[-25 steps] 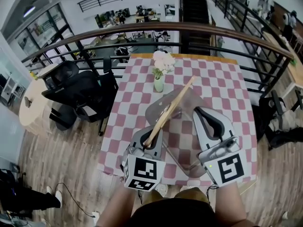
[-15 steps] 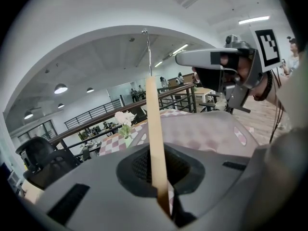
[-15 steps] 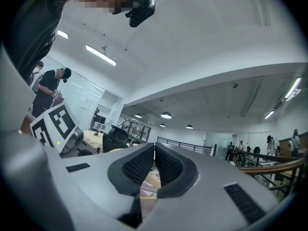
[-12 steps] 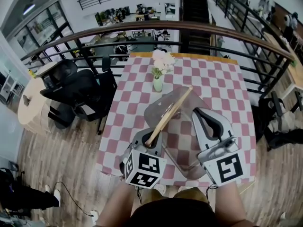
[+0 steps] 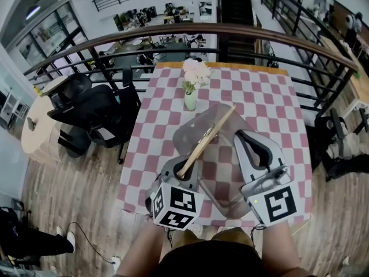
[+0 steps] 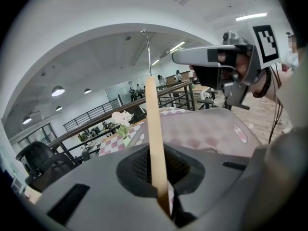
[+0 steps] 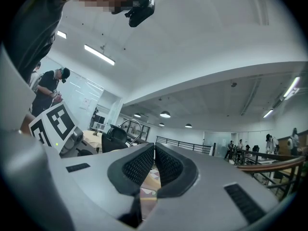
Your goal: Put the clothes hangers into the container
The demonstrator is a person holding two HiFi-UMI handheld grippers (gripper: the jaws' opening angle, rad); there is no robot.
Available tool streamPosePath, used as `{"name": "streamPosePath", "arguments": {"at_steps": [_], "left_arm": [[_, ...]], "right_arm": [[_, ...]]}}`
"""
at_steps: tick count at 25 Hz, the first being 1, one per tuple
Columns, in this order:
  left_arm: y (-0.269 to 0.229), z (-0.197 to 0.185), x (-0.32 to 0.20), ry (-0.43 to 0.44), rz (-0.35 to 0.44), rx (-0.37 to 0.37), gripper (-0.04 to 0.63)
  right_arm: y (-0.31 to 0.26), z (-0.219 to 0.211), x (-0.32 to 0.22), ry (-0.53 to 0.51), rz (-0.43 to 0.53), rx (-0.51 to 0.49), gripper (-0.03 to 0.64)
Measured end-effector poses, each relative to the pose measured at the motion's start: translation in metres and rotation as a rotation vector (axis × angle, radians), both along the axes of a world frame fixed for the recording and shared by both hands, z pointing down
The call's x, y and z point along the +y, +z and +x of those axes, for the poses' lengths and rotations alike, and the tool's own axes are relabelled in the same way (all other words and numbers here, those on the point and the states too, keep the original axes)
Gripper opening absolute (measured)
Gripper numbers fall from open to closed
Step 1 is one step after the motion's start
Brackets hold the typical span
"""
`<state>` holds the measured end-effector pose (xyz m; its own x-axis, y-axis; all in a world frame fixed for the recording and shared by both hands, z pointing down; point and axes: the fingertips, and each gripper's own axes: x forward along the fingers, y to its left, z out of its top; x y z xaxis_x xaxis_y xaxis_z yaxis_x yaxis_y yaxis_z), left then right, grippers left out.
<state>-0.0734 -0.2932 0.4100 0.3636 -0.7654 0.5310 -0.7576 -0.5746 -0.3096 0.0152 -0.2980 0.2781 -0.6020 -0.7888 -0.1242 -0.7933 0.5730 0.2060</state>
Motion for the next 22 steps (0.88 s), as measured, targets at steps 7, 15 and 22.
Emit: {"name": "streamPosePath", "arguments": {"at_steps": [7, 15, 22], "left_arm": [[-0.009, -0.01, -0.001, -0.047, -0.008, -0.053, 0.009], [-0.01, -0.02, 0.005, -0.052, -0.015, -0.078, 0.009], [0.004, -0.02, 0.013, -0.043, -0.05, -0.101, 0.009]], "right_arm": [[0.0, 0.004, -0.001, 0.006, -0.005, -0.004, 0.034], [0.003, -0.004, -0.002, -0.008, -0.009, -0.002, 0.034], [0.005, -0.013, -0.001, -0.023, -0.014, 0.003, 0.034]]}}
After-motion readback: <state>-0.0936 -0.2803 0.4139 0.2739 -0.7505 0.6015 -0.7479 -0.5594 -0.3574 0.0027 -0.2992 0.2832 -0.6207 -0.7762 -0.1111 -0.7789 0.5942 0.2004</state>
